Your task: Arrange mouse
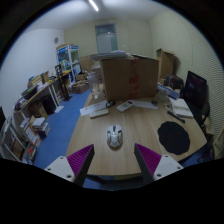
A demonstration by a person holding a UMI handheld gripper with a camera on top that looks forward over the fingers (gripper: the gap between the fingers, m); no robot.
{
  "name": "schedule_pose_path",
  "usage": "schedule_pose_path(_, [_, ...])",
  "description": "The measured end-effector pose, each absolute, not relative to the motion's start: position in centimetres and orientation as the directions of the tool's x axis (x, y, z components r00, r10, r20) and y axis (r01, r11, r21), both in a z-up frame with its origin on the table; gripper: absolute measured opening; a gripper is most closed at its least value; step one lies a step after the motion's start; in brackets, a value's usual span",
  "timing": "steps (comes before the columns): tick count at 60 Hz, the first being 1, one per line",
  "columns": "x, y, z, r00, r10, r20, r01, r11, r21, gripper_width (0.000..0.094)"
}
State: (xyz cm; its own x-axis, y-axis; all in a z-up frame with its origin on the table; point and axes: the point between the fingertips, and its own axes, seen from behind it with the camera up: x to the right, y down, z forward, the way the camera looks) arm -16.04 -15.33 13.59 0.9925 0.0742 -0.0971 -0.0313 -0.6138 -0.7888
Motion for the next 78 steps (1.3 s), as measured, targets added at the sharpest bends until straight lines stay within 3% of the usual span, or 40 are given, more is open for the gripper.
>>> schedule_pose_path(28, [-16.6,-6.7,3.6,0.987,0.112,-0.114,-0.011,-0.665,-0.746,0.0836])
schedule_pose_path(49, [-17.7,0.6,-1.4,0.990,0.120,-0.075,0.023,-0.662,-0.749,0.0804])
schedule_pose_path(50, [-17.5,0.9,-1.5,0.991,0.120,-0.065,0.029,-0.651,-0.758,0.0845])
schedule_pose_path(52, [-17.3,1.1,-1.5,0.992,0.121,-0.036,0.051,-0.645,-0.762,0.0716])
schedule_pose_path(56, [-17.5,1.4,-1.6,0.991,0.129,-0.021,0.064,-0.624,-0.779,0.0559])
schedule_pose_path(69, [-17.5,1.0,-1.8,0.993,0.110,-0.034,0.049,-0.672,-0.739,0.0418])
schedule_pose_path(72, [-17.5,1.1,-1.8,0.992,0.115,-0.042,0.048,-0.683,-0.729,0.0442])
schedule_pose_path(73, [-17.6,1.0,-1.8,0.992,0.119,-0.045,0.050,-0.687,-0.725,0.0388])
schedule_pose_path(78, [-17.2,0.4,-1.4,0.993,0.114,-0.034,0.057,-0.710,-0.702,0.0378])
